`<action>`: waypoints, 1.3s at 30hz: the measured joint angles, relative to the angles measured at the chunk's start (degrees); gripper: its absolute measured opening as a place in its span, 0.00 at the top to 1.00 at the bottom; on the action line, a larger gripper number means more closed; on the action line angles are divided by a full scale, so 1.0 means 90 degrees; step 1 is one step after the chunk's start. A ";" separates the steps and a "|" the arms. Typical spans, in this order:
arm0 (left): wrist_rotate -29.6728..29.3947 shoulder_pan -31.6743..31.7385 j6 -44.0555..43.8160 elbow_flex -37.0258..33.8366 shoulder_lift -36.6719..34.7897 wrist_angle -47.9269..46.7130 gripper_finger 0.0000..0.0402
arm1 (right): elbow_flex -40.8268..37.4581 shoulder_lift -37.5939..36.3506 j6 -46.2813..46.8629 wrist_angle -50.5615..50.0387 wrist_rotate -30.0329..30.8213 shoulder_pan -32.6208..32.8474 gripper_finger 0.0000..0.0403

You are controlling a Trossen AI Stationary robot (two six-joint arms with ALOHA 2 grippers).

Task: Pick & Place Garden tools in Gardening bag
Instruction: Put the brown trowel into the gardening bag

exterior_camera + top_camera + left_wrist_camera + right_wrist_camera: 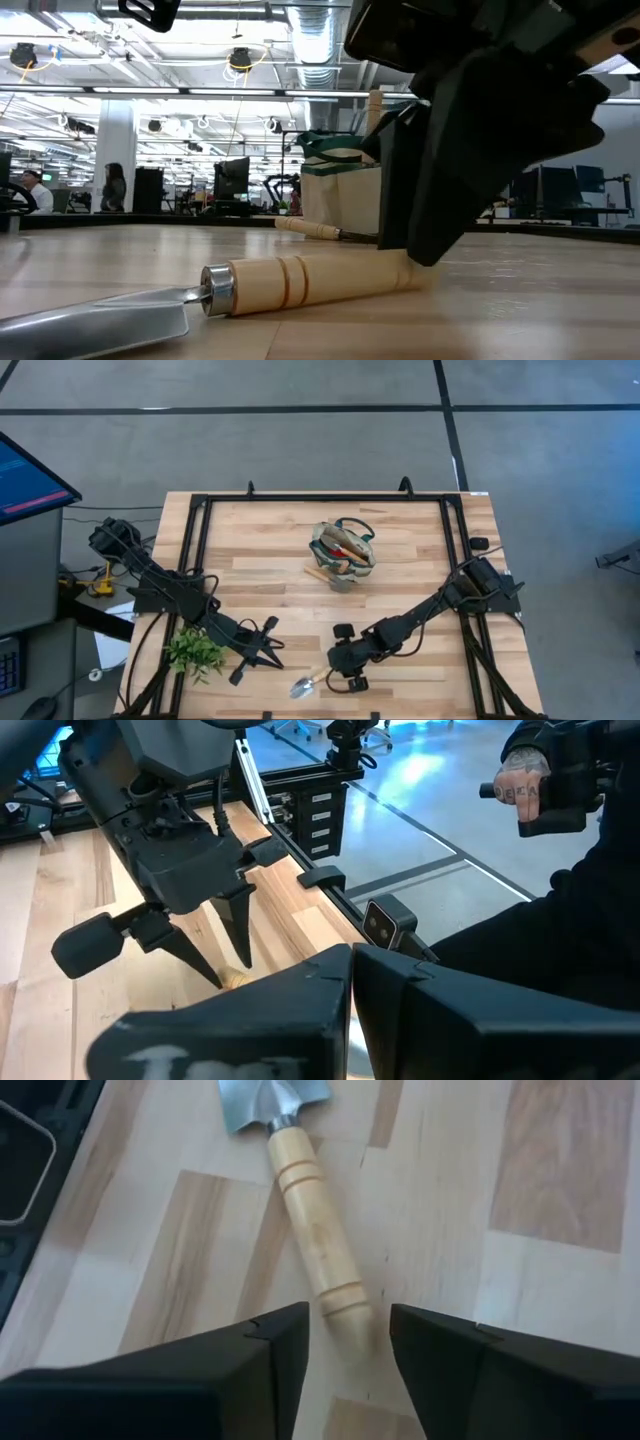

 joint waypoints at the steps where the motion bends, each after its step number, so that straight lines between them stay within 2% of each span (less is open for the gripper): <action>1: 0.0002 0.0000 0.0000 0.0000 0.0000 0.0000 1.00 | 0.0000 0.0002 0.0058 0.0012 -0.0008 -0.0002 0.67; 8: 0.0003 0.0000 -0.0002 0.0000 0.0000 0.0000 1.00 | 0.0000 0.0002 0.0107 -0.0013 -0.0172 -0.0002 0.67; 22: 0.0007 0.0000 0.0000 0.0000 0.0000 0.0000 1.00 | 0.0000 0.0001 0.0497 -0.0394 -0.0376 -0.0084 0.78; 35: 0.0007 0.0000 0.0000 0.0000 0.0000 0.0001 1.00 | -0.0002 0.0000 0.0661 -0.0424 -0.0313 -0.0283 0.99; 39: 0.0007 0.0000 -0.0125 0.0000 0.0000 0.0000 1.00 | -0.0007 0.0002 0.0771 -0.0490 -0.0287 -0.0396 0.97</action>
